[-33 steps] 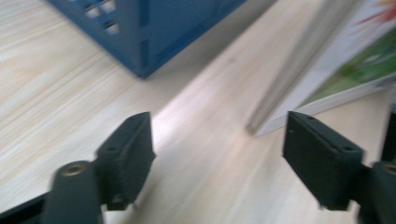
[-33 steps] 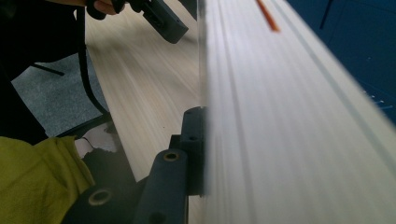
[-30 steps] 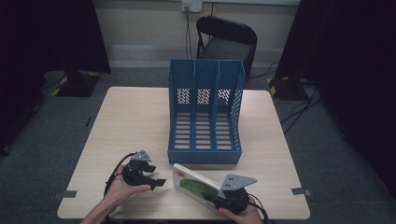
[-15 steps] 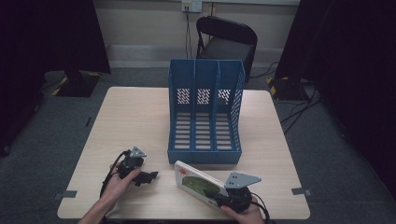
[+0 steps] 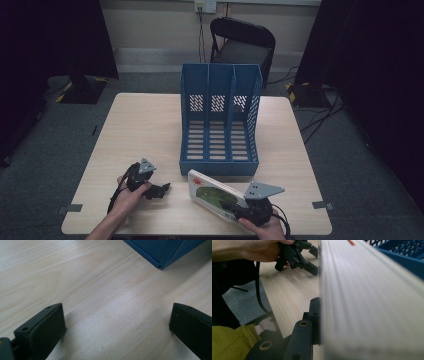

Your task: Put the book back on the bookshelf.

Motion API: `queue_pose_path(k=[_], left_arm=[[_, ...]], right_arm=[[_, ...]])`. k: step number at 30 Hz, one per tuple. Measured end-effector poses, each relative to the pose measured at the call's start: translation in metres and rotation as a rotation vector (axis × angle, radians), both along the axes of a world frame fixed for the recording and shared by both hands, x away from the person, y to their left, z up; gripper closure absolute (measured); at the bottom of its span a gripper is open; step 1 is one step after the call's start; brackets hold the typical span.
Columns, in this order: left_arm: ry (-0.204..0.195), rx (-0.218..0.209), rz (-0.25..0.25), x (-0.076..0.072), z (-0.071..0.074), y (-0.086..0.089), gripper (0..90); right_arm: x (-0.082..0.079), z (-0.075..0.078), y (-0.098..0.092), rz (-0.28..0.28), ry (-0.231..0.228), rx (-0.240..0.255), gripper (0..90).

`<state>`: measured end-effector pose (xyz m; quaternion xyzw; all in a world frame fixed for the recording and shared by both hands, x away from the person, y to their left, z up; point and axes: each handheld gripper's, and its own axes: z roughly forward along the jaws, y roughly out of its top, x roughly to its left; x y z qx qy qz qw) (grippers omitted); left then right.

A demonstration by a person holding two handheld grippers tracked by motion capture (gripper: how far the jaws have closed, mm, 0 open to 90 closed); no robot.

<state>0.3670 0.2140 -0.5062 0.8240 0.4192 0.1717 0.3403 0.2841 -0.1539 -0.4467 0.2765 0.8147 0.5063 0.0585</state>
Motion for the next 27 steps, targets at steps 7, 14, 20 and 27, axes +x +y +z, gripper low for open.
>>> queue_pose_path(k=[7,14,20,27], left_arm=[[-0.005,-0.003,-0.009,0.0,-0.001,0.001,0.0],[-0.007,-0.008,-0.004,0.0,-0.001,0.0,0.0],[-0.006,-0.003,-0.007,0.0,-0.001,0.001,0.0],[-0.006,-0.002,-0.01,0.0,-0.001,0.001,0.0]], right_arm=[[-0.006,0.011,0.0,0.025,-0.014,0.003,76.9],[-0.006,0.029,0.0,0.011,-0.046,0.022,76.9],[-0.001,0.042,-0.005,-0.016,-0.08,0.042,76.9],[0.005,0.064,-0.012,-0.065,-0.133,0.075,77.0]])
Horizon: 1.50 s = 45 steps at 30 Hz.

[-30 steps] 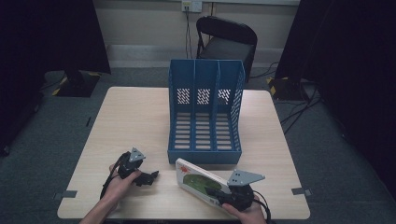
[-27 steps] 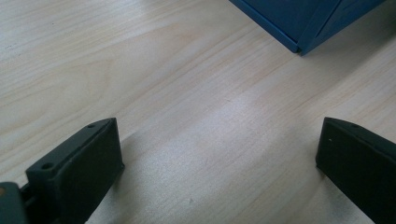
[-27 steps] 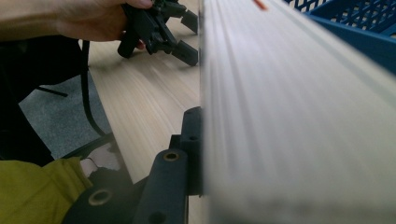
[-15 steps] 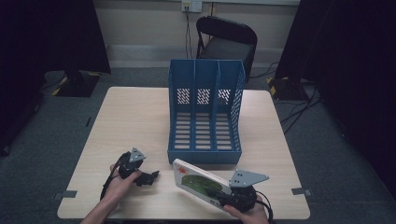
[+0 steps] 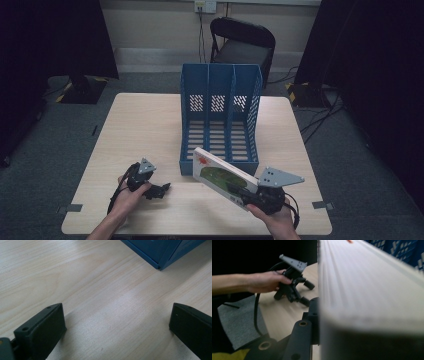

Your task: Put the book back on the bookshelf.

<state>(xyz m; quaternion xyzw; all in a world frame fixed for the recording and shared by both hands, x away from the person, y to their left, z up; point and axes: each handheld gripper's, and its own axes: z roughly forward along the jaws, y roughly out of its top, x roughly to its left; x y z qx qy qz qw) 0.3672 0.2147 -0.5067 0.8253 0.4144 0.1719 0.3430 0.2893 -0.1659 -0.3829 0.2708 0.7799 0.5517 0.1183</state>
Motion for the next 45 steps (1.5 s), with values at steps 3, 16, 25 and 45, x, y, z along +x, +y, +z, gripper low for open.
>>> queue_pose_path(k=[3,16,25,45], left_arm=[[0.0,0.0,0.0,0.0,0.0,0.0,0.0],[0.001,0.0,0.0,0.0,0.0,0.0,0.0],[0.001,0.001,-0.001,0.0,0.0,0.0,0.0],[0.0,0.0,0.0,0.0,0.0,0.0,0.0]], right_arm=[[0.004,0.007,-0.001,-0.017,-0.024,0.002,76.9],[0.023,0.026,-0.021,-0.143,-0.036,0.016,76.9],[0.034,0.031,-0.033,-0.244,-0.035,0.005,76.9],[0.069,0.036,-0.041,-0.541,-0.052,0.006,76.9]])
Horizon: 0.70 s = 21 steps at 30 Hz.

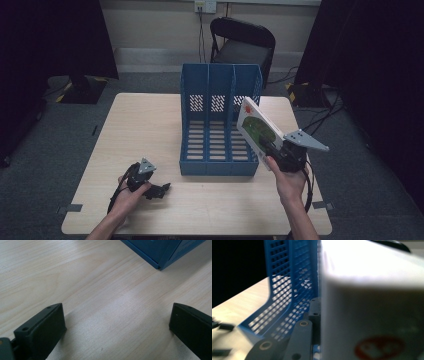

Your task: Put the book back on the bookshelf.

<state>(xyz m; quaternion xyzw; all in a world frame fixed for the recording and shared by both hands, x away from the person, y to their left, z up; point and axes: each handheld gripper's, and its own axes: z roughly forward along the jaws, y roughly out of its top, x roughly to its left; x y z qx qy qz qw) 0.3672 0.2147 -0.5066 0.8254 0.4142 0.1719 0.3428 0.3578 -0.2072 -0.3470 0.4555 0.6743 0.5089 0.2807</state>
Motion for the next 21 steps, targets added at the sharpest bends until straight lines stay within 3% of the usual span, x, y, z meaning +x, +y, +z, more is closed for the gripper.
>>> queue_pose_path(k=[10,21], left_arm=[[0.0,0.0,0.0,0.0,0.0,0.0,0.0],[0.0,0.001,-0.001,0.0,0.0,0.0,0.0]], right_arm=[[0.035,-0.01,0.019,-0.081,0.032,-0.017,76.9],[0.059,-0.031,0.036,-0.142,0.063,-0.047,76.9]])
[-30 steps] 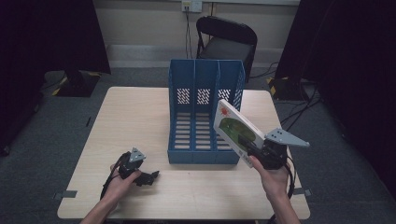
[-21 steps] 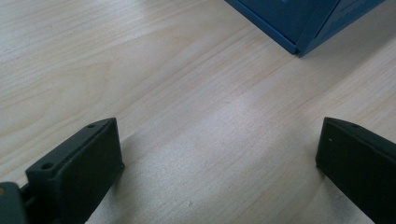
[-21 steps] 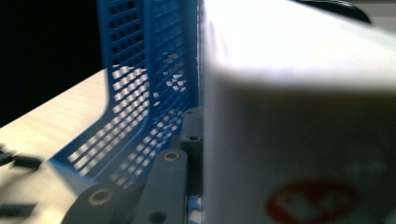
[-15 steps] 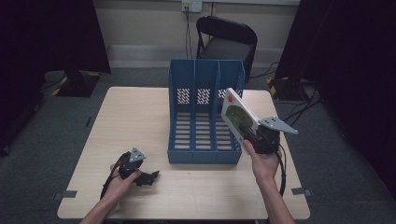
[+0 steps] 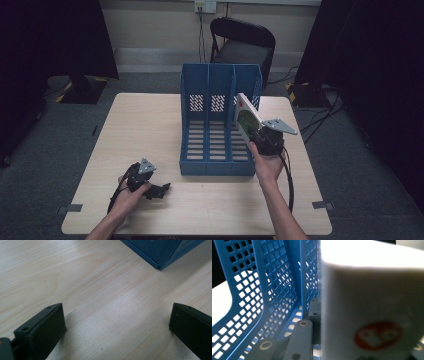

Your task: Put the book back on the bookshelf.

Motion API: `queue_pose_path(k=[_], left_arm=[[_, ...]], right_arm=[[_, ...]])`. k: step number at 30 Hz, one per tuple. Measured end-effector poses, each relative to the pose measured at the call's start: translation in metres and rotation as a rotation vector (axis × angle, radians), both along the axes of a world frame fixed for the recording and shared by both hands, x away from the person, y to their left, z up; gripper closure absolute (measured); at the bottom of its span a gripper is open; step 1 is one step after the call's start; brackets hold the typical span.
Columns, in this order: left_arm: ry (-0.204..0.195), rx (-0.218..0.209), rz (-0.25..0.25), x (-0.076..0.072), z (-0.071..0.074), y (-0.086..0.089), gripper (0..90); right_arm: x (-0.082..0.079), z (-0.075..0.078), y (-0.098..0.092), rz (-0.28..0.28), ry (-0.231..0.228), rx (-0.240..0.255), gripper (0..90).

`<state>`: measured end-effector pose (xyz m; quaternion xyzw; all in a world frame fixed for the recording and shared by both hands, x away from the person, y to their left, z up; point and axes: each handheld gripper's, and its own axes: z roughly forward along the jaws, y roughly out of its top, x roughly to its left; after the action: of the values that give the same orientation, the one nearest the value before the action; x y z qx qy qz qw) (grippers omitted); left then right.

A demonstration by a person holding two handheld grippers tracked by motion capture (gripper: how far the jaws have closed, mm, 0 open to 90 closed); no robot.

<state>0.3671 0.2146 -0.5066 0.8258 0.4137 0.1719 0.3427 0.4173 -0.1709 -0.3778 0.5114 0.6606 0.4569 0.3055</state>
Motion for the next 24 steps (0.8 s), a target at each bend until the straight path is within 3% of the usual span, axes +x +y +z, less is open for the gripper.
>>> queue_pose_path(k=[8,24], left_arm=[[-0.001,0.0,-0.002,0.0,0.0,0.0,0.0],[-0.003,-0.002,-0.002,-0.001,0.0,0.0,0.0]], right_arm=[[0.016,-0.017,0.006,0.002,0.025,0.023,76.9],[0.031,-0.043,0.009,0.002,0.118,-0.033,76.8]])
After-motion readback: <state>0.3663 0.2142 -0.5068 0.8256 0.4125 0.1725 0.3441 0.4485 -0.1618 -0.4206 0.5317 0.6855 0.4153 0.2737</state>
